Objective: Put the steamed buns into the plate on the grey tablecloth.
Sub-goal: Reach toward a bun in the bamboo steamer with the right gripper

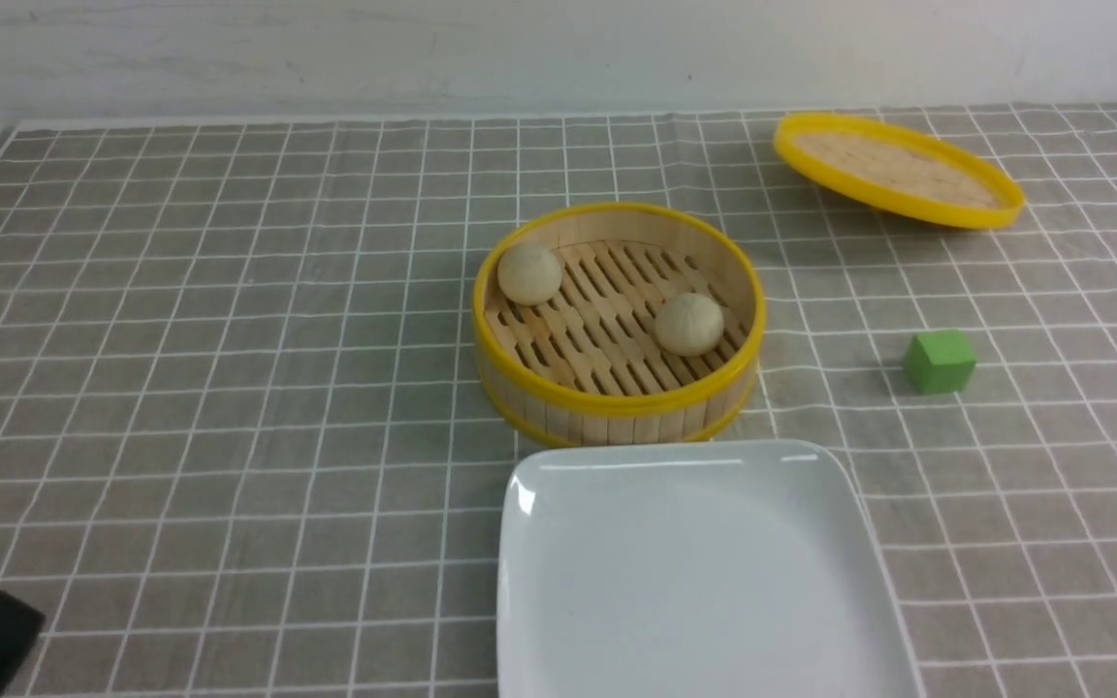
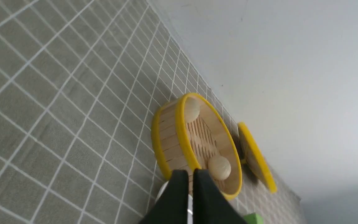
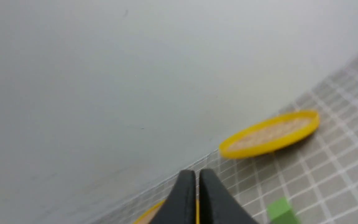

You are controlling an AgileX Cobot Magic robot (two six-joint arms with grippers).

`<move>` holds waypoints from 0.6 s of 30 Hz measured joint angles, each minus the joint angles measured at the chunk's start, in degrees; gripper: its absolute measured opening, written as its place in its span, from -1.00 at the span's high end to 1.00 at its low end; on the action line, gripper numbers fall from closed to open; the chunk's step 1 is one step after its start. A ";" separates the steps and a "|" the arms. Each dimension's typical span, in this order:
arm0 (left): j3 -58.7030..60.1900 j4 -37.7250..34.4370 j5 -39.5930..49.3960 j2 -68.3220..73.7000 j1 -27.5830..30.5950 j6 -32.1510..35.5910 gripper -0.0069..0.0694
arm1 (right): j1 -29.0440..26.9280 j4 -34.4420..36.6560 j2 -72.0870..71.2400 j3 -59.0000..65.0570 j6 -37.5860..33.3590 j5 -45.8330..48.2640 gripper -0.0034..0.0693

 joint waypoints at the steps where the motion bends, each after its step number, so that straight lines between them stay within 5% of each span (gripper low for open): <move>1: -2.32 0.58 3.09 2.62 0.00 1.12 0.79 | 0.00 -1.73 2.87 -2.10 -1.46 2.48 0.93; 7: -9.69 1.78 23.69 21.85 0.00 11.30 0.81 | 0.00 -6.65 24.09 -11.81 -3.96 31.01 0.93; 10: -11.35 2.09 26.30 28.02 0.00 14.86 0.81 | 0.00 -5.19 32.93 -14.30 -5.69 36.16 0.93; 18: -16.17 2.27 16.73 38.69 0.00 22.38 0.80 | 0.25 19.55 61.49 -28.34 -34.49 37.34 0.88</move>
